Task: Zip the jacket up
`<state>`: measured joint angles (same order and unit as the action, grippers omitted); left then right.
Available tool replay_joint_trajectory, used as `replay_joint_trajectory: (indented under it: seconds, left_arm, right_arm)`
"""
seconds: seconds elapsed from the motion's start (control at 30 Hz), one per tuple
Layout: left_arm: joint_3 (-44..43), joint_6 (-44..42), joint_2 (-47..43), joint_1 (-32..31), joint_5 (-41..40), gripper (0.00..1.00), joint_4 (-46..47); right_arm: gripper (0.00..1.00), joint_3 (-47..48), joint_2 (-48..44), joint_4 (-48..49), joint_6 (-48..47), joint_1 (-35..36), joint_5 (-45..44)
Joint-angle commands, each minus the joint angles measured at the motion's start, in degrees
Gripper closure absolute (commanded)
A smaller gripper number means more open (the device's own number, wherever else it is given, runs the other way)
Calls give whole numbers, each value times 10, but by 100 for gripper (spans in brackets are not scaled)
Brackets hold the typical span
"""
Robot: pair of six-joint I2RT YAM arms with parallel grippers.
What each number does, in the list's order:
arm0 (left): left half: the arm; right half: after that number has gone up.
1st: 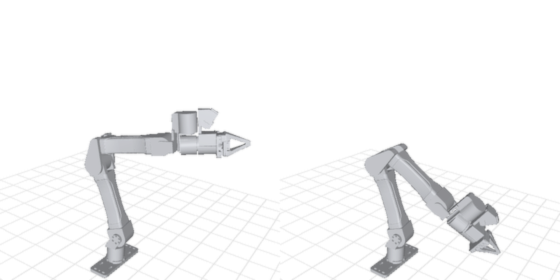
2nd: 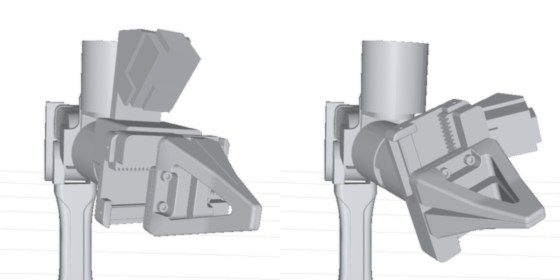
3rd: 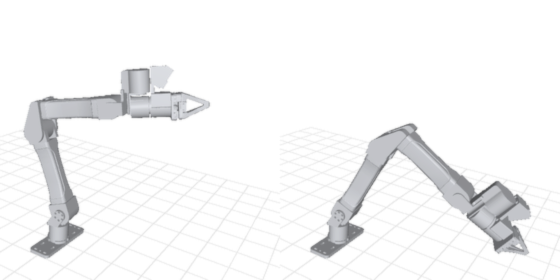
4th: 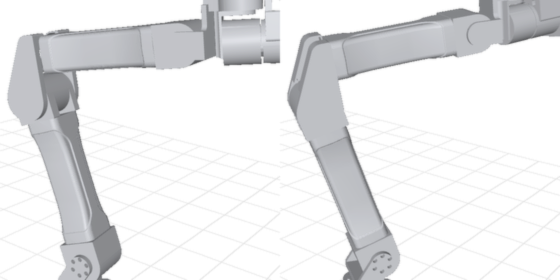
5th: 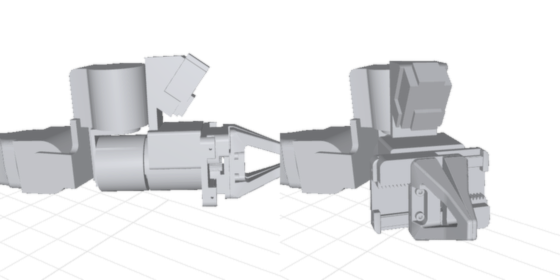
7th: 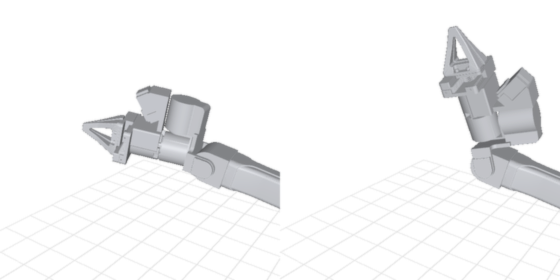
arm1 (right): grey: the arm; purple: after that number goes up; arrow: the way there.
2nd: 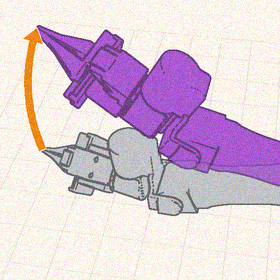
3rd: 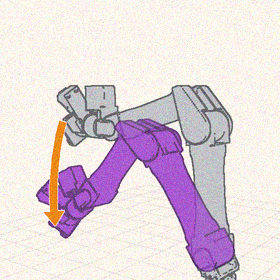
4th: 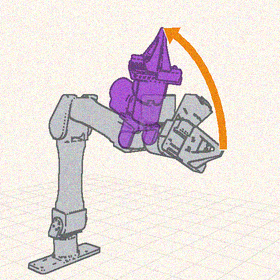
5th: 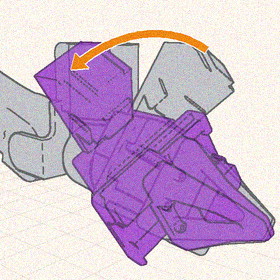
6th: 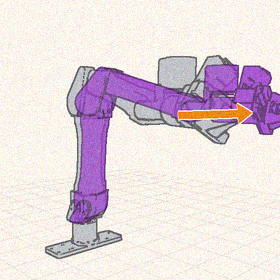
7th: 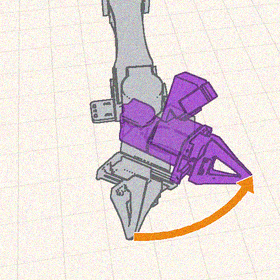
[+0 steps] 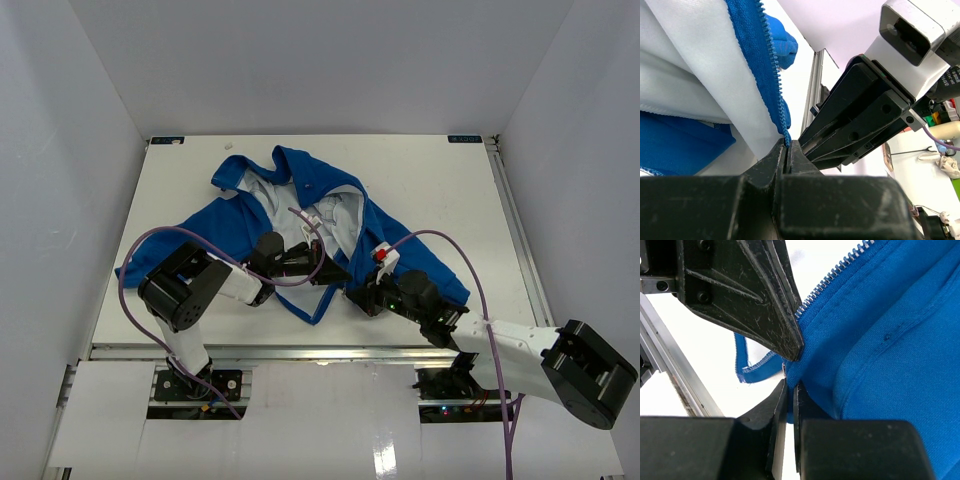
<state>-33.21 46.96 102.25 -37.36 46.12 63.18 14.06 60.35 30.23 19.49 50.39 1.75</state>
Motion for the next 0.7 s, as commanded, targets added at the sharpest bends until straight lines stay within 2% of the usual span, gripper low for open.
replay_joint_trajectory:
  seconds: [0.0,0.13,0.23,0.47,0.53,0.67]
  left_arm:
    - [5,-14,-39,-3,-7,98,2]
    - [5,-27,-59,-2,-20,67,-34]
    - [4,-45,-100,6,-56,53,-96]
    - [-3,-119,-221,29,-168,47,-284]
    - [-7,-116,-241,41,-215,47,-348]
    - [4,-64,-270,107,-238,45,-404]
  right_arm:
    - [92,-9,-12,21,-3,5,13]
    - [92,-19,-28,25,-9,6,8]
    - [92,-27,-50,21,-14,6,3]
    - [92,-66,-114,48,-24,4,30]
    - [92,-61,-122,47,-33,4,45]
    - [92,-44,-116,47,-26,4,59]
